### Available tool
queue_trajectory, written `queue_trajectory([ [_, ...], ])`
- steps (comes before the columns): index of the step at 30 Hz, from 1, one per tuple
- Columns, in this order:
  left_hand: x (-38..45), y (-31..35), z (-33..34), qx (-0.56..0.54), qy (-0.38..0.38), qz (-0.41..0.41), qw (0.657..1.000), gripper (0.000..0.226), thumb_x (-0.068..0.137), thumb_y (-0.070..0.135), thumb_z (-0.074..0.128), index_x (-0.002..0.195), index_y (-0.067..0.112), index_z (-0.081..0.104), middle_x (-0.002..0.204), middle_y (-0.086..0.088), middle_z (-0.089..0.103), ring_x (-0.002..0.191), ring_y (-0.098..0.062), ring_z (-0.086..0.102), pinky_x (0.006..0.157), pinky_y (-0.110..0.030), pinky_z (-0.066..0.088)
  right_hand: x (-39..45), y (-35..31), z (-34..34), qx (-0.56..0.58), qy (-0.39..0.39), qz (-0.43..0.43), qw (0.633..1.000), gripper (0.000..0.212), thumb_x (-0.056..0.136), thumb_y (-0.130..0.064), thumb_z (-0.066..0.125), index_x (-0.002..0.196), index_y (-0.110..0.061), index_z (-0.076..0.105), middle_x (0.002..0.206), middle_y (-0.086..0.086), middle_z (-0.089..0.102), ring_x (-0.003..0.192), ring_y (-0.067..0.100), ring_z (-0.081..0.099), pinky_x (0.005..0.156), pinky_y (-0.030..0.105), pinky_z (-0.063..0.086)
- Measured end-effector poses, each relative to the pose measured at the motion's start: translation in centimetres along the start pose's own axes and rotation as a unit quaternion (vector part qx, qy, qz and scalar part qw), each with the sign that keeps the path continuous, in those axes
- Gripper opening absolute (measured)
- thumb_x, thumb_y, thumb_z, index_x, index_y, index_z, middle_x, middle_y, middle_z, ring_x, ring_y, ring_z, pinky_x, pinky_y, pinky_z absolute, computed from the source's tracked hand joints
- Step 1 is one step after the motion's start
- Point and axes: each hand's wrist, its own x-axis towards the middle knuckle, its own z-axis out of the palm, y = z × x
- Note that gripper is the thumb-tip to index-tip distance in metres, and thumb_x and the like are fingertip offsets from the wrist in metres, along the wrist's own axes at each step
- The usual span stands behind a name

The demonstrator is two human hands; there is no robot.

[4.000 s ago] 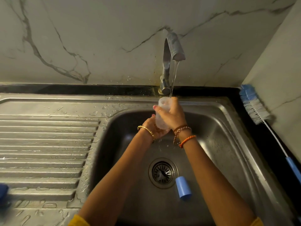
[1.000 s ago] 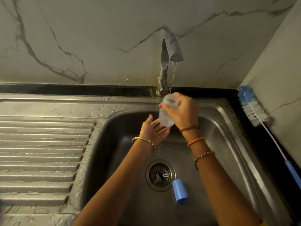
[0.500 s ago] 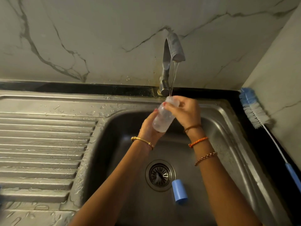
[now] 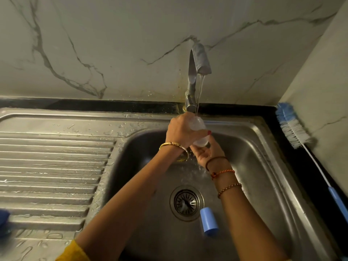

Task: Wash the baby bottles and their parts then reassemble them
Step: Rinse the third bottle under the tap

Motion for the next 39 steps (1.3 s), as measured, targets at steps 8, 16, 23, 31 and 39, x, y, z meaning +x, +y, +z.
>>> queue_trajectory([
  [8,-0.2,-0.6,-2.5,-0.031,0.019,-0.004,0.999,0.058,0.070,0.037,0.077,0.120,0.014,0.059,0.116,-0.004,0.060,0.103,-0.017,0.053,0.079,-0.021,0.041,-0.8,0.0,1.3,-0.079,-0.018,0.000,0.997,0.042,0.091,-0.029,0.056,0.118,0.002,0.048,0.096,0.023,0.060,0.115,0.034,0.055,0.069,0.034,0.057],
  [16,-1.9,-3.1,-4.7,-0.338,-0.029,-0.205,0.918,0.049,0.077,0.004,0.069,0.123,0.004,0.054,0.119,-0.011,0.056,0.105,-0.025,0.055,0.076,-0.031,0.055,-2.2,-0.9,4.6,-0.359,-0.031,-0.141,0.922,0.014,0.090,-0.022,0.057,0.100,-0.012,0.057,0.111,0.015,0.059,0.095,0.026,0.060,0.075,0.033,0.053],
  [23,-3.5,-4.9,-1.1,-0.559,-0.135,-0.263,0.775,0.043,0.088,-0.014,0.041,0.130,-0.006,0.044,0.100,-0.012,0.061,0.097,-0.025,0.059,0.079,-0.032,0.052,-2.8,0.3,4.9,-0.651,-0.027,-0.479,0.589,0.050,0.083,-0.017,0.067,0.129,-0.004,0.050,0.127,0.013,0.057,0.117,0.024,0.052,0.093,0.031,0.046],
  [31,-2.8,-4.2,0.4,-0.566,-0.134,-0.237,0.778,0.044,0.087,-0.013,0.045,0.129,-0.002,0.047,0.104,-0.011,0.062,0.096,-0.023,0.060,0.079,-0.030,0.055,-3.6,-1.1,4.0,-0.607,0.012,-0.537,0.586,0.049,0.080,-0.020,0.071,0.122,-0.001,0.055,0.118,0.014,0.062,0.106,0.023,0.059,0.075,0.016,0.041],
  [39,-3.0,-4.1,0.4,-0.654,-0.096,-0.223,0.716,0.037,0.090,-0.009,0.044,0.125,0.002,0.050,0.103,-0.010,0.061,0.096,-0.021,0.060,0.074,-0.024,0.056,-3.0,-1.3,4.5,-0.566,-0.017,-0.547,0.616,0.048,0.079,-0.020,0.072,0.121,-0.001,0.057,0.115,0.014,0.065,0.102,0.021,0.062,0.074,0.016,0.046],
])
